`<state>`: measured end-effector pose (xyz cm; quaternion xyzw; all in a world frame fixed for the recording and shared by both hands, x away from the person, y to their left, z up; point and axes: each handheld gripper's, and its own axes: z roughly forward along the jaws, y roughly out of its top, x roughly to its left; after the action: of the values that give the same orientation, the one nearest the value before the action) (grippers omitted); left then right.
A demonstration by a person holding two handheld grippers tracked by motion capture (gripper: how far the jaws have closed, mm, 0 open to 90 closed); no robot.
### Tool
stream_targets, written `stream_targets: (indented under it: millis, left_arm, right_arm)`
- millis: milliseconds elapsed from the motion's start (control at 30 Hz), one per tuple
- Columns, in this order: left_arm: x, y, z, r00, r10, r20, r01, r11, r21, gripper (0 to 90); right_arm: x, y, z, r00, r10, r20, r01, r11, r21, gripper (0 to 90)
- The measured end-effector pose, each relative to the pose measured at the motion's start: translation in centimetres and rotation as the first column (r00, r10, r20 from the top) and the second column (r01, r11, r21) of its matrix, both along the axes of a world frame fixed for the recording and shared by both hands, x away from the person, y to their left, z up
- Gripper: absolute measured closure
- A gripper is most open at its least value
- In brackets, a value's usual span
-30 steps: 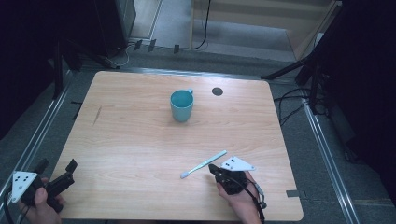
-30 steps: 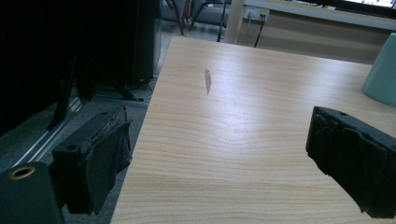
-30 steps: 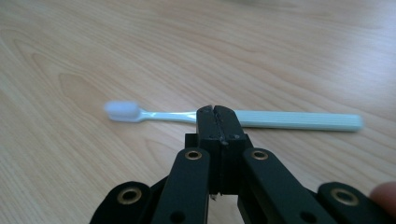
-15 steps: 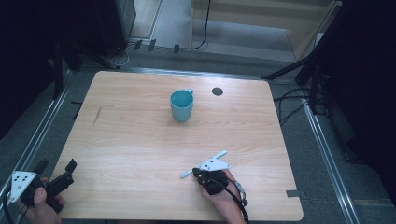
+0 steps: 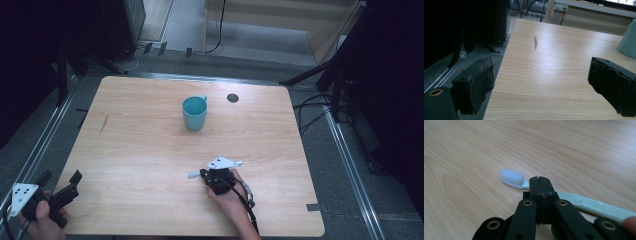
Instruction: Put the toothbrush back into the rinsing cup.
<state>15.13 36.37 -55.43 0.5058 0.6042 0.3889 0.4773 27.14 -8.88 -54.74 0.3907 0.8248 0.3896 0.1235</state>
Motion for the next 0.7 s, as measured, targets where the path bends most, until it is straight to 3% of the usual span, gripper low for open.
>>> stream_targets:
  millis: [267,567,700]
  left_arm:
    - [0.0,0.0,0.0,1.0000,0.002,0.002,-0.002,1.0000,-0.006,6.8]
    - [0.0,0.0,0.0,1.0000,0.001,0.001,-0.001,1.0000,-0.009,6.8]
    - [0.0,0.0,0.0,1.0000,0.000,0.001,0.000,0.9999,-0.010,6.8]
  right_arm:
    - [2.1,0.8,0.0,0.9993,-0.036,-0.013,0.036,0.9992,0.019,90.0]
    - [3.8,1.4,0.1,0.9974,-0.071,-0.012,0.071,0.9974,0.006,90.0]
    - [4.6,1.5,0.2,0.9956,-0.087,-0.034,0.088,0.9960,0.017,90.0]
